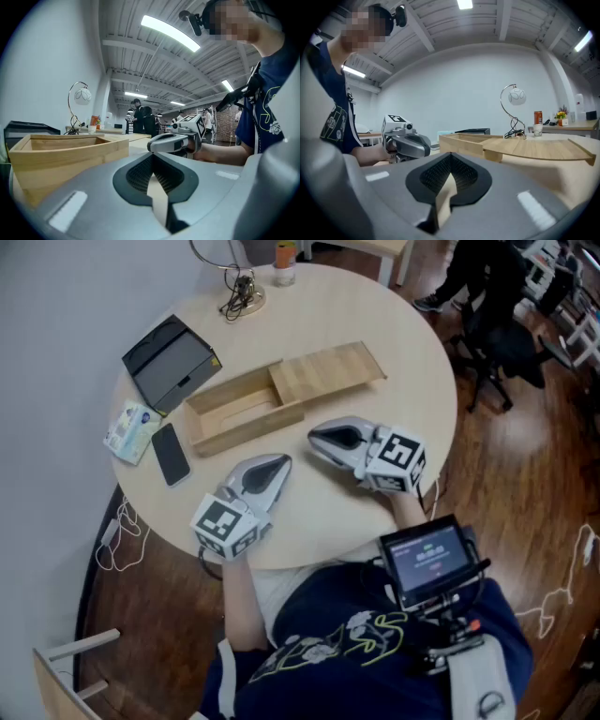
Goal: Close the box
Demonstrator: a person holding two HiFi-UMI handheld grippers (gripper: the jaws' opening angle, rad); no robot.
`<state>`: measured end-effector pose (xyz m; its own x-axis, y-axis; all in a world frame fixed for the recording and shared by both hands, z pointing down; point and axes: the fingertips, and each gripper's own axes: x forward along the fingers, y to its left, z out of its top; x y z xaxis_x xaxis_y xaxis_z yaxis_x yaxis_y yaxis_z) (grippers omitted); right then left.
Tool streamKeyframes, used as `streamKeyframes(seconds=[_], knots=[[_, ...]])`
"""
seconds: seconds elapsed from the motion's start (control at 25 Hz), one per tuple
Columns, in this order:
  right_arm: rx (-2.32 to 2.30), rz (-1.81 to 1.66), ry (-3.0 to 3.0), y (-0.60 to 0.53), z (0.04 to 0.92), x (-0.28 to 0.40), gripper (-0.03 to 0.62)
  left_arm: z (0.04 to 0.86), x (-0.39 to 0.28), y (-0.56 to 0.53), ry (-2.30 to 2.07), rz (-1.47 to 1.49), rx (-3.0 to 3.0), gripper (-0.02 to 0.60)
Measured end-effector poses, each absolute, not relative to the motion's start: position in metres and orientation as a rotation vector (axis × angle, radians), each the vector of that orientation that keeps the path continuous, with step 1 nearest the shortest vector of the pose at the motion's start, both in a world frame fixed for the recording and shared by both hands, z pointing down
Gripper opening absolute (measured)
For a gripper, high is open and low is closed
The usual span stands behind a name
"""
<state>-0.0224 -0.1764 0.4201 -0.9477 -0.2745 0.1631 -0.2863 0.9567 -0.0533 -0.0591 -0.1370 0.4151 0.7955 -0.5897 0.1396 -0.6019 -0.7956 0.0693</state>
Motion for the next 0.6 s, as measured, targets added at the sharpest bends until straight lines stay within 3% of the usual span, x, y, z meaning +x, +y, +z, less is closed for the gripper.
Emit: streamKeyframes(seconds=[0.6], knots=[[0.422, 0.111, -2.957, -0.1737, 0.4195, -0.0205, -0.006, 0.4116, -0.0566, -0.1336, -0.946, 0.177, 2.881, 0.002]])
